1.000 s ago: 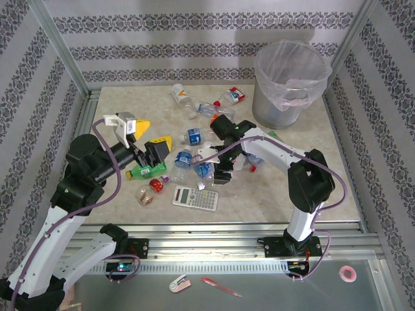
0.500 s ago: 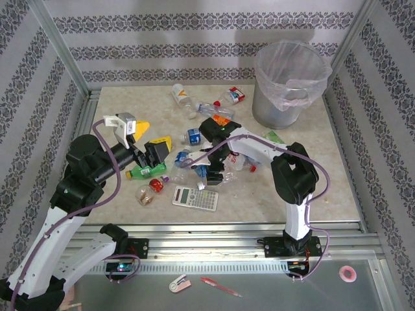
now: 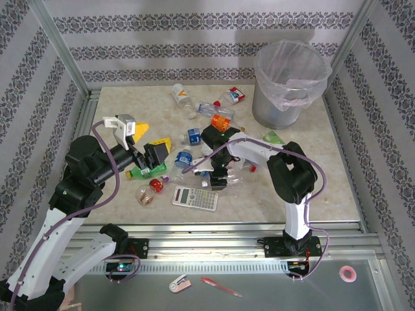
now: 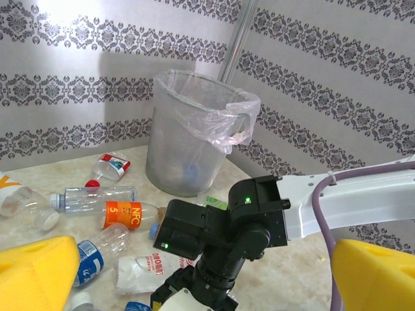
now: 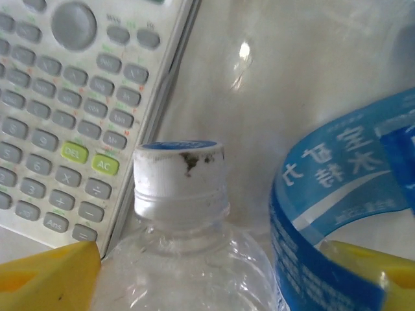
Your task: Throw the plastic bottles in the bin
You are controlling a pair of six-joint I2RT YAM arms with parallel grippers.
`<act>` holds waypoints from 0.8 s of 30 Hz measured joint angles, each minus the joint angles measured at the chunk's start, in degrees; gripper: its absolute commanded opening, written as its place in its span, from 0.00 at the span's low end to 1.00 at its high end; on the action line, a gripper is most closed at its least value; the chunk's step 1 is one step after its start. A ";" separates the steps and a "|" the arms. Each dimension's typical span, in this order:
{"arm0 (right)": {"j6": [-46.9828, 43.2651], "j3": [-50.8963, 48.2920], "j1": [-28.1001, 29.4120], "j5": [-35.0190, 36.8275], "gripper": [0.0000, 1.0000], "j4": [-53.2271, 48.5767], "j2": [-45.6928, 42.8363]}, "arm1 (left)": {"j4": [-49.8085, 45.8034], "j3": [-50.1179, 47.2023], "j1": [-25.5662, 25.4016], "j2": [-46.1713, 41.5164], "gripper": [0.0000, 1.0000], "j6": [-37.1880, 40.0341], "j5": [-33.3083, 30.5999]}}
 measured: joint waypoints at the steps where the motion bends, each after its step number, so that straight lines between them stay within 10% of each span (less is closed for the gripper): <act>1: 0.39 -0.61 0.17 0.48 0.85 0.46 0.02 | 0.00 0.00 0.00 0.00 1.00 0.00 0.00; 24: 6.91 -5.97 2.34 4.48 0.43 9.57 -1.44 | -1.31 0.00 0.00 -0.48 1.00 0.07 -0.20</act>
